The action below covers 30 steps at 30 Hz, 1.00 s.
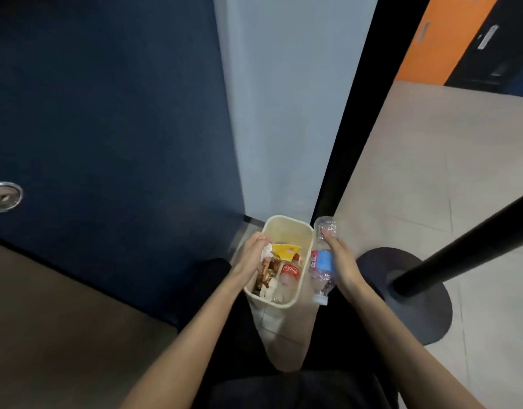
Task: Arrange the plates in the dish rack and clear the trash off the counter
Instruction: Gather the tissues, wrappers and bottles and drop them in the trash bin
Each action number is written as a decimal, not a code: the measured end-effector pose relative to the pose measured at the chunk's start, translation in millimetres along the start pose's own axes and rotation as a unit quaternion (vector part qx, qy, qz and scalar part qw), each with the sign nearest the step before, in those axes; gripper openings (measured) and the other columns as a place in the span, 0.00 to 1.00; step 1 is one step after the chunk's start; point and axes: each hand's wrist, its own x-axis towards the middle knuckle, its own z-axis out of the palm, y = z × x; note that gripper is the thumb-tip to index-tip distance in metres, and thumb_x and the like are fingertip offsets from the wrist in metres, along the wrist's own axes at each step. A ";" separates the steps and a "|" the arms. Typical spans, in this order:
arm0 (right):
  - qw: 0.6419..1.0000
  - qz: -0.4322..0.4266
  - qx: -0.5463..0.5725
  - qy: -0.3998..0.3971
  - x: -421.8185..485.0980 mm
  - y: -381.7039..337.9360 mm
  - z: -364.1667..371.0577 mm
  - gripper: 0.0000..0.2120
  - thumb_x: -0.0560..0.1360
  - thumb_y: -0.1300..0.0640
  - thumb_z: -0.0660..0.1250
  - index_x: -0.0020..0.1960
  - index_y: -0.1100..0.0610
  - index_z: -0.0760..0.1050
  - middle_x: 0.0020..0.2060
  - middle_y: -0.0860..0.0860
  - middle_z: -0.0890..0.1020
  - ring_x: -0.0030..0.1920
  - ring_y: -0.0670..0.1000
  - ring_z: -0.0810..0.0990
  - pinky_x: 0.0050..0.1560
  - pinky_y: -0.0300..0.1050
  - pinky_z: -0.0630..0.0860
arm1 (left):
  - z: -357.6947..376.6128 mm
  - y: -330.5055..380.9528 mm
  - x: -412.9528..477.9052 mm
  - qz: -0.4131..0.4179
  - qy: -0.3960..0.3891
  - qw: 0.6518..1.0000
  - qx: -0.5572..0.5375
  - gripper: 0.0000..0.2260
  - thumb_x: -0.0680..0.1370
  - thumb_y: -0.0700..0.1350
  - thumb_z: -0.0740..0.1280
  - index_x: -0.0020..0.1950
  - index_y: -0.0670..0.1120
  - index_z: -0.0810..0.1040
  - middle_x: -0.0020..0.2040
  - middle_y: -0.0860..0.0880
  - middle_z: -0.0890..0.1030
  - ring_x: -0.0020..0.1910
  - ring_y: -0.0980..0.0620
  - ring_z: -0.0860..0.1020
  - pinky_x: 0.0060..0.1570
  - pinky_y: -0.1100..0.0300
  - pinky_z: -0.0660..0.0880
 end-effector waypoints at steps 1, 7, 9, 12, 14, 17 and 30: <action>1.000 -0.002 0.016 0.019 1.0 15.2 -2.8 0.15 0.80 0.47 0.64 0.55 0.59 0.77 0.42 0.54 0.85 0.40 0.53 0.84 0.40 0.48 0.80 | 5.8 -13.9 3.4 0.008 0.000 1.000 0.018 0.07 0.81 0.45 0.62 0.44 0.49 0.75 0.39 0.52 0.75 0.34 0.55 0.72 0.29 0.61 0.65; 0.996 0.059 0.035 0.050 -25.8 41.6 -20.8 0.14 0.80 0.53 0.64 0.60 0.61 0.73 0.53 0.62 0.80 0.48 0.60 0.83 0.54 0.61 0.78 | 16.3 -21.4 -14.7 0.035 -0.058 0.991 0.118 0.05 0.84 0.47 0.60 0.54 0.51 0.75 0.50 0.54 0.78 0.40 0.64 0.76 0.39 0.67 0.72; 0.996 0.054 0.048 0.059 -21.0 38.7 -20.4 0.12 0.80 0.54 0.64 0.59 0.60 0.73 0.51 0.63 0.79 0.45 0.60 0.81 0.52 0.63 0.78 | 18.1 -21.0 -0.1 0.058 -0.073 0.983 0.159 0.08 0.83 0.48 0.61 0.61 0.54 0.74 0.63 0.52 0.75 0.55 0.54 0.78 0.54 0.58 0.75; 0.996 0.039 0.074 0.042 -8.8 46.5 -23.9 0.13 0.80 0.53 0.63 0.61 0.59 0.72 0.54 0.64 0.79 0.47 0.61 0.82 0.54 0.65 0.78 | 22.4 -39.3 23.5 0.059 -0.094 0.963 0.245 0.18 0.82 0.53 0.62 0.71 0.50 0.71 0.72 0.48 0.67 0.71 0.48 0.67 0.71 0.50 0.65; 0.996 0.041 0.068 0.029 -6.7 51.8 -23.6 0.15 0.80 0.53 0.63 0.64 0.59 0.70 0.56 0.65 0.79 0.49 0.62 0.82 0.54 0.66 0.79 | 19.1 -41.4 22.3 0.074 -0.100 0.942 0.313 0.22 0.81 0.54 0.63 0.73 0.49 0.70 0.75 0.48 0.63 0.75 0.48 0.61 0.75 0.52 0.58; 0.998 0.042 0.052 0.018 -11.7 44.4 -21.2 0.15 0.80 0.54 0.63 0.64 0.58 0.70 0.55 0.62 0.79 0.48 0.59 0.83 0.47 0.58 0.82 | 4.3 -41.0 12.8 0.079 -0.088 0.927 0.356 0.21 0.80 0.48 0.66 0.73 0.48 0.69 0.75 0.48 0.63 0.74 0.48 0.63 0.71 0.56 0.59; 0.996 -0.001 -0.082 -0.042 28.1 0.6 17.3 0.24 0.76 0.53 0.71 0.67 0.52 0.65 0.55 0.51 0.80 0.47 0.49 0.84 0.34 0.48 0.81 | -17.5 -66.5 40.5 -0.112 -0.112 0.911 0.381 0.28 0.76 0.41 0.62 0.74 0.54 0.58 0.58 0.46 0.78 0.54 0.46 0.78 0.57 0.48 0.77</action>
